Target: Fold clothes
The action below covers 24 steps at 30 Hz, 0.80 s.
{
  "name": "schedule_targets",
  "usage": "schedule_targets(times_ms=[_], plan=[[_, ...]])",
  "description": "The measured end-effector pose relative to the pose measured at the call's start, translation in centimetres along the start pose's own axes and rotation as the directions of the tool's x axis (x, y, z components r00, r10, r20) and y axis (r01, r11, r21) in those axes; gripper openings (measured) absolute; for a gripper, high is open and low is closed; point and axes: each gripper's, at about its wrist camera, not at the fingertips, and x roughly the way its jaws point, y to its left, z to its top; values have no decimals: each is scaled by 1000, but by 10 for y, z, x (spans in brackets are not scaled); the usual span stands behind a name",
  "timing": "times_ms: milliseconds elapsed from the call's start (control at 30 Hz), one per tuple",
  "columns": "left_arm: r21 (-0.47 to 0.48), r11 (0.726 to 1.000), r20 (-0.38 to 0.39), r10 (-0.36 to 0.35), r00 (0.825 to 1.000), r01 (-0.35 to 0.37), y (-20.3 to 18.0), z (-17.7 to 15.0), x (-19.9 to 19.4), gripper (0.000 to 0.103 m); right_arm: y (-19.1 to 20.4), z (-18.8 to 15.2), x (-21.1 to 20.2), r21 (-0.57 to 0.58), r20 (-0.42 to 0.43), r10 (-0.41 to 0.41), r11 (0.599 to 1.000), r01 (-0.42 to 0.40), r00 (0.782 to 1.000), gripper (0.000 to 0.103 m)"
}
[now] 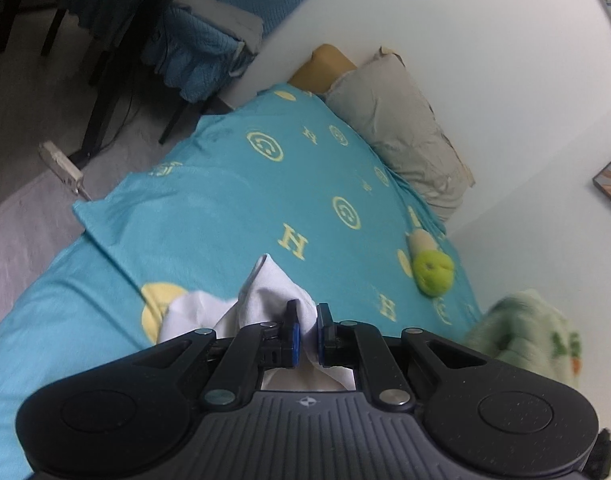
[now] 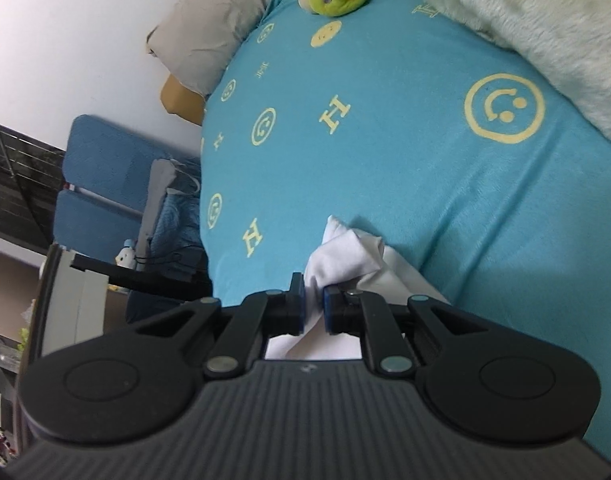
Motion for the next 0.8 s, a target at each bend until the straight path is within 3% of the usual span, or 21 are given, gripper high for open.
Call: schedule_targets(times_ms=[300, 433, 500, 533, 567, 600, 633, 667, 800], plan=[[138, 988, -4, 67, 998, -66, 4, -6, 37, 10, -12, 2, 36, -31, -28, -29, 999, 28, 999, 13], [187, 979, -7, 82, 997, -80, 0, -8, 34, 12, -14, 0, 35, -28, -33, -27, 999, 26, 999, 14], [226, 969, -14, 105, 994, -99, -5, -8, 32, 18, -9, -2, 32, -68, -30, -40, 997, 38, 999, 15], [242, 965, -16, 105, 994, -98, -8, -9, 30, 29, -5, -3, 30, -93, -27, -49, 995, 47, 998, 22], [257, 962, -17, 103, 995, -95, -10, -10, 28, 39, -1, -5, 28, -119, -23, -54, 992, 51, 998, 44], [268, 958, 3, 102, 995, -99, -12, -11, 25, 62, 4, -7, 24, -147, -15, -47, 988, 44, 999, 58], [276, 955, 27, 102, 994, -105, -15, -13, 21, 81, 10, -11, 19, -173, -1, -34, 984, 33, 999, 85], [298, 949, 38, 101, 994, -108, -18, -15, 17, 87, 17, -15, 14, -200, 12, -21, 979, 23, 1000, 94], [391, 913, 68, 95, 993, -115, -30, -24, 1, 95, 41, -34, -12, -366, 93, 8, 930, 27, 996, 94]])
